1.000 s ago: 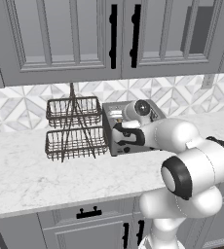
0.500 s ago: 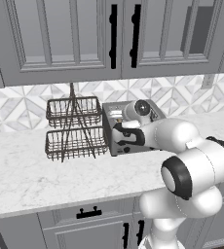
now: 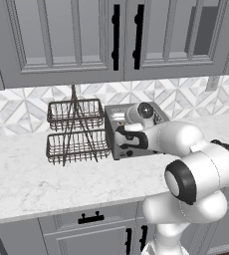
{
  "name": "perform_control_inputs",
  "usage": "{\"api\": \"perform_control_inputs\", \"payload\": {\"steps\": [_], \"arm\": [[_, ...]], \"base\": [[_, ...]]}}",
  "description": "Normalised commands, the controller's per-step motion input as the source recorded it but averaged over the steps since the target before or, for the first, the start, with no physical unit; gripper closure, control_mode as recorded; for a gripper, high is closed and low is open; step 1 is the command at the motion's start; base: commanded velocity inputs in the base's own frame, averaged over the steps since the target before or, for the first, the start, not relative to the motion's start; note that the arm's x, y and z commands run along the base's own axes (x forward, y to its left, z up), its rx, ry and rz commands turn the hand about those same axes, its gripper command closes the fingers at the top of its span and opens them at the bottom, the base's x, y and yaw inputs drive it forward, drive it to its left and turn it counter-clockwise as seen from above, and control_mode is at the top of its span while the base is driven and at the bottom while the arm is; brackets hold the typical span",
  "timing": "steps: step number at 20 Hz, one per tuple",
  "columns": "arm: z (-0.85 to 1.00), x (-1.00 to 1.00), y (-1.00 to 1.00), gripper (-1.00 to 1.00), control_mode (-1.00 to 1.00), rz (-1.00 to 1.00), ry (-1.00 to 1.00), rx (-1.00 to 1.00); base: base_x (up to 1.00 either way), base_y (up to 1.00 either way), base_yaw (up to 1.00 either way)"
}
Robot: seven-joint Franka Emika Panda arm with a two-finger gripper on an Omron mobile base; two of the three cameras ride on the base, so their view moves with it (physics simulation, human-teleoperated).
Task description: Start the toaster. Once the lever pops up, take the bread to the plate on the dining counter.
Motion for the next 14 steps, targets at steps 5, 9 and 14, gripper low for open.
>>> {"api": "perform_control_inputs", "payload": {"steps": [5, 9, 14], "arm": [[0.00, 0.00, 0.00, -1.00, -1.00, 0.00, 0.00, 0.00], [0.00, 0.00, 0.00, -1.00, -1.00, 0.00, 0.00, 0.00], [0.00, 0.00, 0.00, -1.00, -1.00, 0.00, 0.00, 0.00]], "base": [[0.00, 0.00, 0.00], [0.00, 0.00, 0.00], [0.00, 0.00, 0.00]]}}
